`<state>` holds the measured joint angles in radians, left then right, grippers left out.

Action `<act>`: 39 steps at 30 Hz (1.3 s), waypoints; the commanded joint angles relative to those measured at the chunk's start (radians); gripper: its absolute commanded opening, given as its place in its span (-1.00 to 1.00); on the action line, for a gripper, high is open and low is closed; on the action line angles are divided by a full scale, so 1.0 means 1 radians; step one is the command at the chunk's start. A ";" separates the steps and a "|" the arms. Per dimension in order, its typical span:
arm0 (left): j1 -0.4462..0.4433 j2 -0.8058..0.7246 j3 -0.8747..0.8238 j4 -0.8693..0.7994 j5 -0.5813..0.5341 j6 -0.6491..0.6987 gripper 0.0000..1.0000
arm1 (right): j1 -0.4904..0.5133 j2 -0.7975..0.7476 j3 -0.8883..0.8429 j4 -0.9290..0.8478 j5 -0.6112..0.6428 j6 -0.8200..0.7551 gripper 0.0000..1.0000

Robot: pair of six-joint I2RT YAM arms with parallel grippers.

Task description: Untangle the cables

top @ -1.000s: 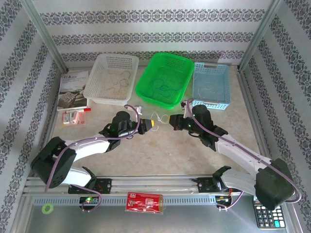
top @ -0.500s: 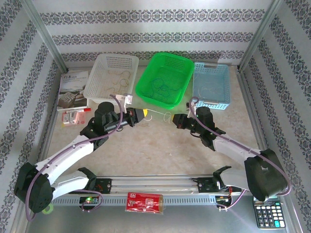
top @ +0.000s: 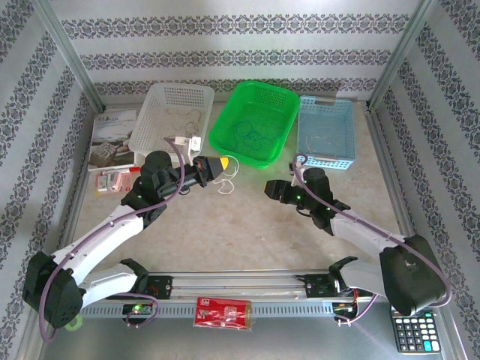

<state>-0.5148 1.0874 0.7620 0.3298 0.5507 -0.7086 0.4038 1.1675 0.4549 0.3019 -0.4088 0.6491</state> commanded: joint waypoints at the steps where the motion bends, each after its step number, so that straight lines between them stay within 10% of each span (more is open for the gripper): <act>1: 0.012 0.000 0.034 0.009 0.031 -0.004 -1.00 | 0.019 -0.061 0.030 -0.006 -0.002 -0.069 0.15; 24: 0.012 0.053 0.081 0.057 0.103 -0.057 -1.00 | 0.181 -0.129 0.272 0.007 -0.055 -0.283 0.26; 39: 0.011 0.051 0.068 0.113 0.109 -0.108 -1.00 | 0.227 0.086 0.329 0.122 0.008 -0.267 -0.14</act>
<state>-0.5148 1.1442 0.8124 0.3599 0.6369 -0.7879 0.6247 1.2278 0.7605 0.3584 -0.4385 0.3912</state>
